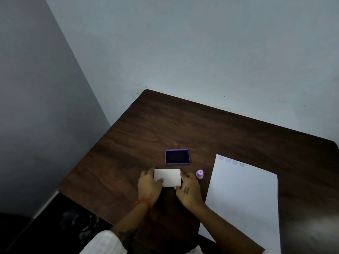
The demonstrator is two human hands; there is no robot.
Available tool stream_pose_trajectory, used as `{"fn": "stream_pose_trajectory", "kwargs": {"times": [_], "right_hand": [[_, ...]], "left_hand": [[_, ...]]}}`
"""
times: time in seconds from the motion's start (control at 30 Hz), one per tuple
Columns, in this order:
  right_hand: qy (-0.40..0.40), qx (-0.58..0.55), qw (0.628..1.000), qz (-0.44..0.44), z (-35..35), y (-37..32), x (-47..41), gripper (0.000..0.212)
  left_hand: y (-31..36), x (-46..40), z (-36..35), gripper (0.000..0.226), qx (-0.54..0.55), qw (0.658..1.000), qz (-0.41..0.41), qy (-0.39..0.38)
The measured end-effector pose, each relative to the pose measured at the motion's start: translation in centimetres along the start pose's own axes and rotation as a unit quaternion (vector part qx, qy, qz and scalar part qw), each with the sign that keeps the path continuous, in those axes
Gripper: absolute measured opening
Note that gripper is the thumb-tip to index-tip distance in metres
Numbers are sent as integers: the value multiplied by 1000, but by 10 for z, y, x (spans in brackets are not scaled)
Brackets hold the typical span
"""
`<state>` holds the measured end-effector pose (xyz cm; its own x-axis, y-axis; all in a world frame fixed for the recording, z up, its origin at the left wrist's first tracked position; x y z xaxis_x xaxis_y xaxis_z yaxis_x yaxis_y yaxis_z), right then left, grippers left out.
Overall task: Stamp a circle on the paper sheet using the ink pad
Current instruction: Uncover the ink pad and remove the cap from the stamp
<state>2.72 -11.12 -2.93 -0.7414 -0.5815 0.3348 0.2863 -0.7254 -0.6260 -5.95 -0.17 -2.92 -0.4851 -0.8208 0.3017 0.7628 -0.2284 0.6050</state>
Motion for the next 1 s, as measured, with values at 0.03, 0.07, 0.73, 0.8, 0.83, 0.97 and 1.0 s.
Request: {"fn": "stream_pose_trajectory", "kwargs": {"times": [0.03,0.07,0.73,0.8,0.83,0.97,1.0], "right_hand": [[-4,3,1000,1,0,0,0,58],[-9,3,1000,2,0,0,1,58],[140,-108,984,-11,68,38,-11,33],[128,-105,986,-5,62,42,-13,28],[122,-103,987,-2,60,43,-14,26],[110,-101,989,15,56,46,-19,19],[108,-101,989,17,56,47,-20,18]], "left_hand": [[-1,-1,-1,58,-3,1000,0,-3],[-1,-2,-2,58,-8,1000,2,-9],[90,10,-59,50,7,960,-240,-146],[88,6,-67,38,-21,959,-245,-143],[88,4,-70,30,-32,958,-249,-136],[86,-3,-77,17,-48,961,-243,-120],[86,-4,-78,17,-47,962,-243,-118]]}}
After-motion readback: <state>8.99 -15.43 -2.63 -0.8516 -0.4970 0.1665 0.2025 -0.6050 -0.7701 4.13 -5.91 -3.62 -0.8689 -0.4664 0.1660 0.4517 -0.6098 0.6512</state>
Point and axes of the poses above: each hand's wrist, its own x-axis away from the middle knuckle, its own z-axis out of the back of the hand, y = z × x, the point moved 3 cm from there along -x, towards the middle knuckle, and after that the axes turned 2 degrees about y, right-handed, at the moved point
